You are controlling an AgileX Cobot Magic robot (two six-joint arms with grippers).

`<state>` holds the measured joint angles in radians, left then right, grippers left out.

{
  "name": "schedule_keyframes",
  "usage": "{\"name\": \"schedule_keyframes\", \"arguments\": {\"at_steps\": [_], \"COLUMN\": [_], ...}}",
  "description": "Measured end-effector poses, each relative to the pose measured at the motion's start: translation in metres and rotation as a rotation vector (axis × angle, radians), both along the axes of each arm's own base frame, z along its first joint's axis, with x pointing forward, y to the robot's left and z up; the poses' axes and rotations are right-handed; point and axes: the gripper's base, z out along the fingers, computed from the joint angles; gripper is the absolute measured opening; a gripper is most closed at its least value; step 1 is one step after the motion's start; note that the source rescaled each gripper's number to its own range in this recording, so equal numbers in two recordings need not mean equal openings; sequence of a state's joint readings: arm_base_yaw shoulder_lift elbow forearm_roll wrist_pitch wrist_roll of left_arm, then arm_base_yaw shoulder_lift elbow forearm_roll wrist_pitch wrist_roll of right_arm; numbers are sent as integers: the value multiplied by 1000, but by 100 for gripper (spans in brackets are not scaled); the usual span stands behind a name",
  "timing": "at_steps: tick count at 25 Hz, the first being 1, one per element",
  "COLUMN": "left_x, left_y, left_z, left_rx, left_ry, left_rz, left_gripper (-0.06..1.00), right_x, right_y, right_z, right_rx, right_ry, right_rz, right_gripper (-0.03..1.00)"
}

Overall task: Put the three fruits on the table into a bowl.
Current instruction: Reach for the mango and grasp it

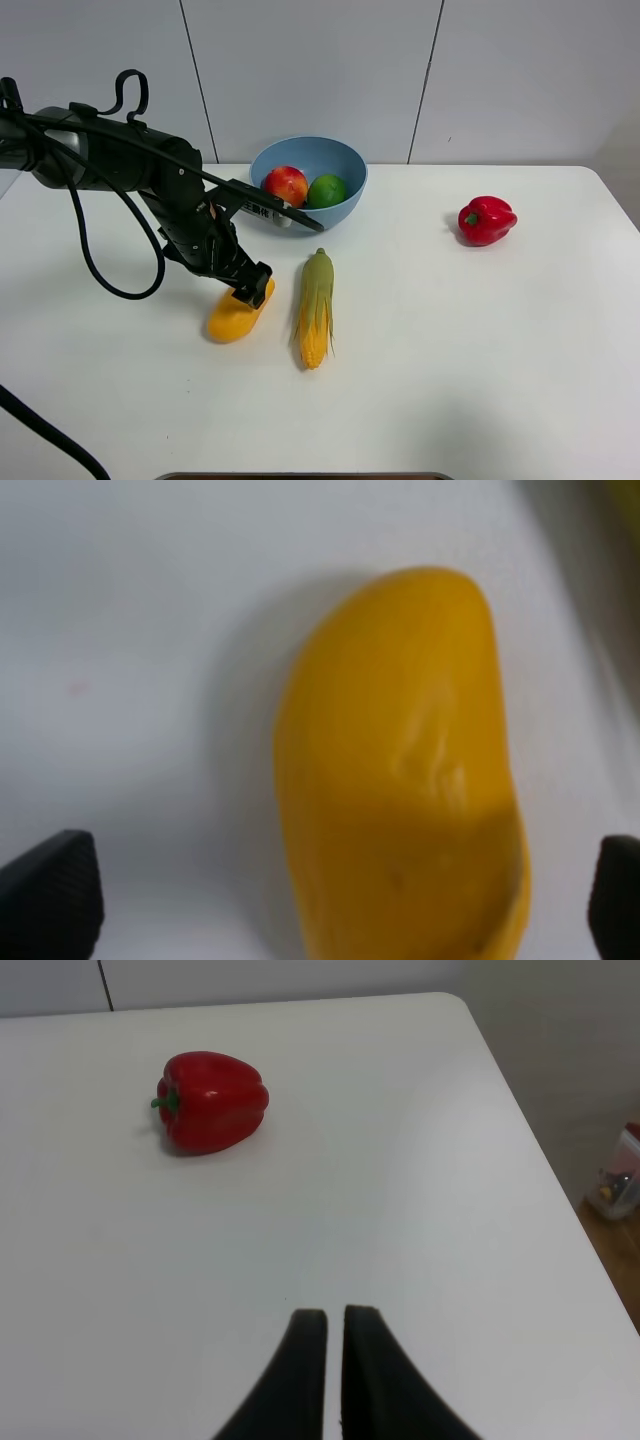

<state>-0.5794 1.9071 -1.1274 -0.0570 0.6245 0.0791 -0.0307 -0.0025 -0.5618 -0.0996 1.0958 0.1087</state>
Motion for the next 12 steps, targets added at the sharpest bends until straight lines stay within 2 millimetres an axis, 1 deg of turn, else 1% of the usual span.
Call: {"name": "schedule_keyframes", "arguments": {"at_steps": [4,12], "left_x": [1,3], "left_y": [-2,-4], "left_z": [-7,-31], "left_rx": [-13,1], "left_ry": [14,46], "left_rz": [18,28], "left_gripper": [100,100], "right_x": [0,0], "right_y": [0,0], "right_z": [0,0], "right_rx": [0,0], "right_ry": [0,0], "right_rz": [0,0], "right_gripper": [0,0]}}
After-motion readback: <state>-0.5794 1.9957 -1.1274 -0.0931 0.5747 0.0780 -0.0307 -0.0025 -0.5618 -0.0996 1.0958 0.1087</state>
